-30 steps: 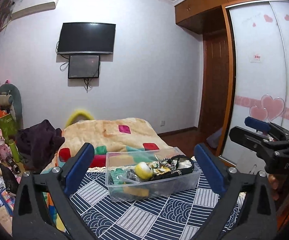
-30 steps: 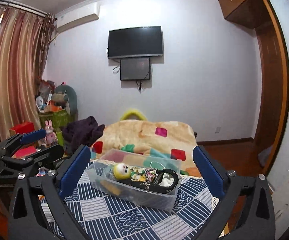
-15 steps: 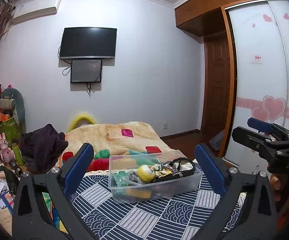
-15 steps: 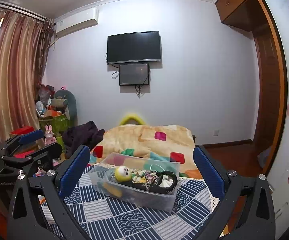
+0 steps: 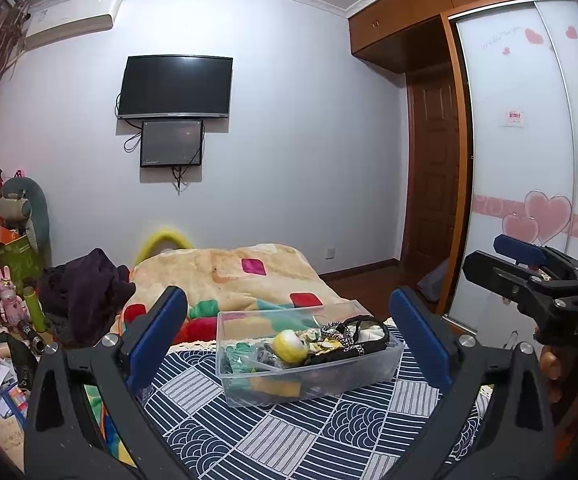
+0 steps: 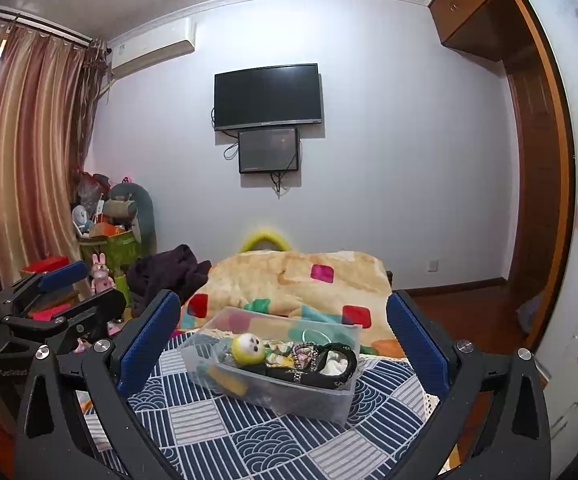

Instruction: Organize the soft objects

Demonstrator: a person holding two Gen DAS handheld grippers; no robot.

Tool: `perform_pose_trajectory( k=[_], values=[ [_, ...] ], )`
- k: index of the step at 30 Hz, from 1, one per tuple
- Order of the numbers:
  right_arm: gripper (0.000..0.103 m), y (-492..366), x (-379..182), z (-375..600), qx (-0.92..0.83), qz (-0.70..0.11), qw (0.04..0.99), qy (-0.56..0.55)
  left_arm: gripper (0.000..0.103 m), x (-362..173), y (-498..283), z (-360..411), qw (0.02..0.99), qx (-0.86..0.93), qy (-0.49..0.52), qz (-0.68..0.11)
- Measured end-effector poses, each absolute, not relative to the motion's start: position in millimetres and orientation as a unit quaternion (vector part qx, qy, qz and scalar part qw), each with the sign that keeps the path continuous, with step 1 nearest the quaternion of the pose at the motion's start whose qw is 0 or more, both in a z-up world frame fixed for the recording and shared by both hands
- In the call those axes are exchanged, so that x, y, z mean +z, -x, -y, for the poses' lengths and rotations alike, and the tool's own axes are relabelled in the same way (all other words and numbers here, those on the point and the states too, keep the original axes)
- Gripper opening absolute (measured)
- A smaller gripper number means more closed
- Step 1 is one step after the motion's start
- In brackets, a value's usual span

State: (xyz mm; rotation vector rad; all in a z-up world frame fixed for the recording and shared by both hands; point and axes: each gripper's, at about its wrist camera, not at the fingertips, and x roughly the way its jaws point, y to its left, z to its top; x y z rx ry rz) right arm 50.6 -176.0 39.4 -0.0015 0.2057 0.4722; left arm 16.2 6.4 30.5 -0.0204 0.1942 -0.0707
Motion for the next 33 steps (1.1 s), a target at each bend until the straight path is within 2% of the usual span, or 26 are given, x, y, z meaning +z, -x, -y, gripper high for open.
perform_pose_trajectory(
  k=[33],
  values=[
    [0.103,-44.3,46.3,174.4,0.236,-0.098,0.967,-0.002,0.103,32.4,-14.2,-5.9,0.995,-0.039,0.011,-0.096]
  ],
)
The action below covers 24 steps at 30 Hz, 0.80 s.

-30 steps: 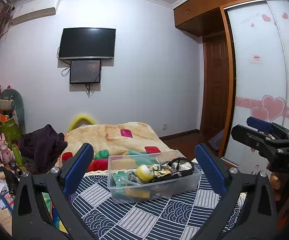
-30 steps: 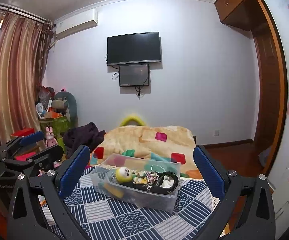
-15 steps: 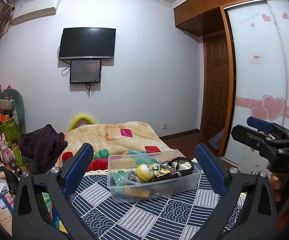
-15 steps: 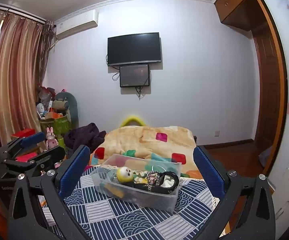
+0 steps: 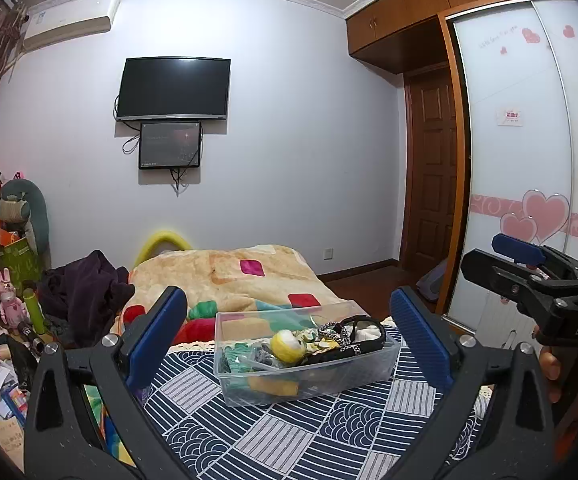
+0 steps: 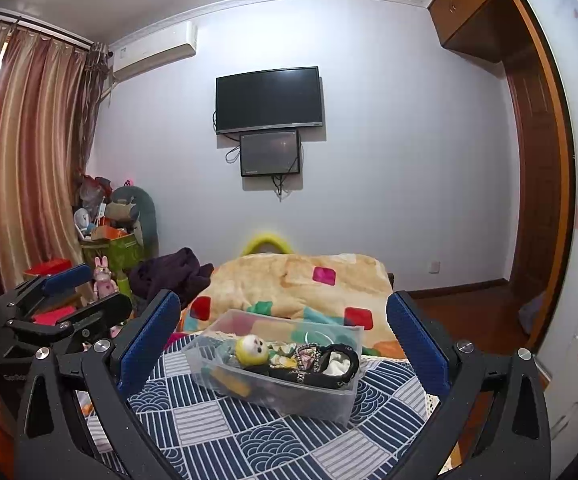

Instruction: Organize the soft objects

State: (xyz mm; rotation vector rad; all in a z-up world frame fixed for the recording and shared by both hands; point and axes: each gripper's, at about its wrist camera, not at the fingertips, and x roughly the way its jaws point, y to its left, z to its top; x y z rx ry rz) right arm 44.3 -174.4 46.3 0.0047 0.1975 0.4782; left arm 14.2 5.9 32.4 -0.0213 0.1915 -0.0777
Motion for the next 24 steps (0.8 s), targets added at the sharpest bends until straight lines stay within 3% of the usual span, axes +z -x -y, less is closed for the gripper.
perform_pose_trajectory(
  k=[24],
  values=[
    [0.103,-44.7,47.8,177.0,0.236,-0.098,0.967,-0.004,0.103,31.6,-13.7,-5.9,0.994,-0.05,0.021,-0.097]
  ],
)
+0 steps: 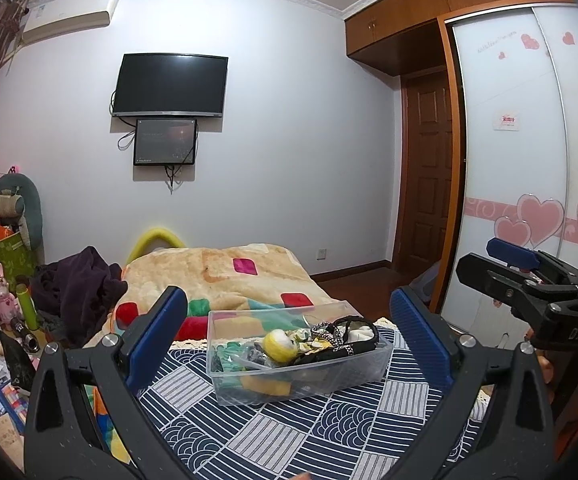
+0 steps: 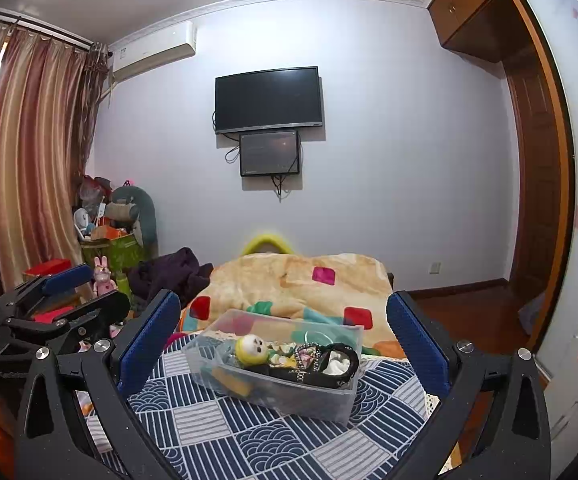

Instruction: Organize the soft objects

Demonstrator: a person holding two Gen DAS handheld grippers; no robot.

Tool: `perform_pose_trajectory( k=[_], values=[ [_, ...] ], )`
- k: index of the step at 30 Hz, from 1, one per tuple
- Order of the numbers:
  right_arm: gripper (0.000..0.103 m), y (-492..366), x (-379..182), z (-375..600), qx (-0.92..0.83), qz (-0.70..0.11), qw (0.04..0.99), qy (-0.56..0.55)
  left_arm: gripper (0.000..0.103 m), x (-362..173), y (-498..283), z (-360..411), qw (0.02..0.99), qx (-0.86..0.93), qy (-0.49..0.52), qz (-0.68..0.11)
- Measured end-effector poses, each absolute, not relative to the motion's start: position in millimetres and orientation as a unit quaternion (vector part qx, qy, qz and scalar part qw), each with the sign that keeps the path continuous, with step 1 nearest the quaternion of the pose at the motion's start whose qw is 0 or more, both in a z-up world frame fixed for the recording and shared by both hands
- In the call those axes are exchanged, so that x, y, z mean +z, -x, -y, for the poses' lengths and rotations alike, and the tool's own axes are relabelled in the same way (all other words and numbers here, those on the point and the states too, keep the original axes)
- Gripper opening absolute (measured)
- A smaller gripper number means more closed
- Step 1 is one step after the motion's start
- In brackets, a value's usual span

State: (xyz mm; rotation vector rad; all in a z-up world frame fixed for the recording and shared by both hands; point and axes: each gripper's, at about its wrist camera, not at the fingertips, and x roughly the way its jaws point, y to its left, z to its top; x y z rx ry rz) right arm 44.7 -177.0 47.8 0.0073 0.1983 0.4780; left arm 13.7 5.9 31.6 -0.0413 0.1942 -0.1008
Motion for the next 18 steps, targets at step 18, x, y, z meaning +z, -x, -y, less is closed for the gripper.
perform_pose_trajectory(
  k=[18],
  values=[
    [0.103,-46.0,44.7,174.7,0.239,-0.105,0.965,-0.005,0.103,29.4,-19.5,-7.1,0.992,-0.058,0.026,-0.111]
  ],
)
